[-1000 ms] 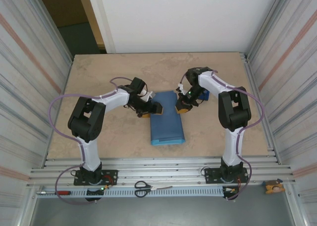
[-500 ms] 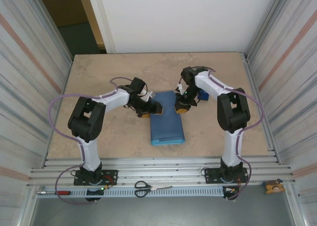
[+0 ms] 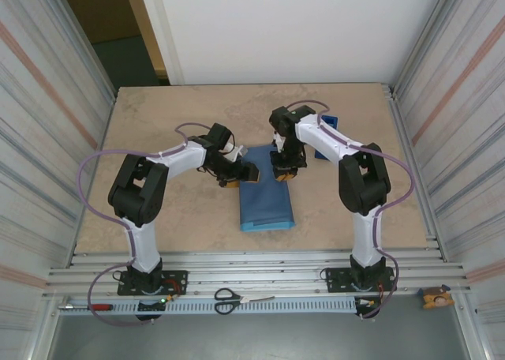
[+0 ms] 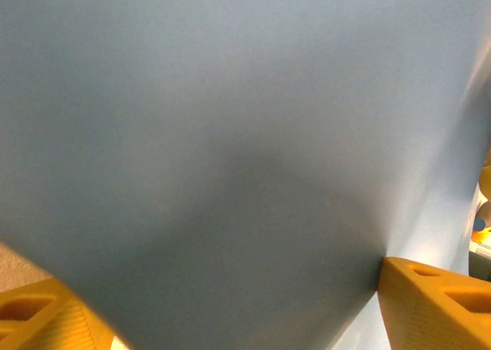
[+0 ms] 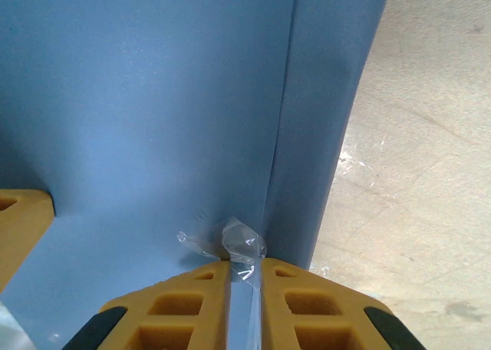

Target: Wrap the gift box in paper

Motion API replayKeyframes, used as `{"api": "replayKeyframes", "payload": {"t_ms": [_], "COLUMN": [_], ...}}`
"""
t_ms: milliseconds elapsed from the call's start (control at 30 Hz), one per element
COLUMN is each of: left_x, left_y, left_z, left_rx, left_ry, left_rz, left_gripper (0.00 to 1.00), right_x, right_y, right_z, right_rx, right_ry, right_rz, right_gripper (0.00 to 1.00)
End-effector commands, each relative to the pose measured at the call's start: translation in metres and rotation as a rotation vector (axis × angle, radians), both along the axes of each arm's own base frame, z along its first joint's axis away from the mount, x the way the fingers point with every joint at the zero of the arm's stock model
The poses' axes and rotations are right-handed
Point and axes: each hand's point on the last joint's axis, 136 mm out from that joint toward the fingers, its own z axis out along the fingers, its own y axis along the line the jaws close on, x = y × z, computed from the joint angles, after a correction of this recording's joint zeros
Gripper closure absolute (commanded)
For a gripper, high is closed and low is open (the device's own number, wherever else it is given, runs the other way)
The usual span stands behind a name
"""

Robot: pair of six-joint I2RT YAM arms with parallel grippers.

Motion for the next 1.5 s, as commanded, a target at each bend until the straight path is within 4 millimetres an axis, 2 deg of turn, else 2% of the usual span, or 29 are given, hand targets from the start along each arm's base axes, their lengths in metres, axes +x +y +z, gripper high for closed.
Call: {"api": "replayKeyframes", "payload": {"t_ms": [0, 400, 667, 1000, 1133, 1467], "left_x": [-0.029, -0.03, -0.031, -0.03, -0.03, -0.03], "left_y": [0.023, 0.022, 0.025, 0.026, 0.026, 0.025], "left_z": [-0.069, -0.071, -0.075, -0.075, -0.074, -0.074], "left_rx": [0.181, 0.177, 0.196, 0.198, 0.196, 0.195], "left_ry": [0.102, 0.105, 0.111, 0.111, 0.112, 0.112], "left_rz": [-0.023, -0.021, -0.019, -0.021, -0.021, -0.021], "left_gripper": [0.16, 0.17, 0.17, 0.18, 0.18, 0.17], "right_x": [0.009, 0.008, 0.005, 0.005, 0.004, 0.003], "right_y": [-0.001, 0.008, 0.008, 0.008, 0.006, 0.004], "right_z": [0.001, 0.024, 0.018, 0.014, 0.014, 0.018], "right_rx": [-0.073, -0.051, -0.049, -0.045, -0.048, -0.033], "right_ry": [-0.049, -0.099, -0.077, -0.076, -0.082, -0.103], "right_rz": [-0.013, 0.005, 0.01, -0.001, -0.004, -0.016], "right_gripper": [0.78, 0.66, 0.53, 0.42, 0.31, 0.17]}}
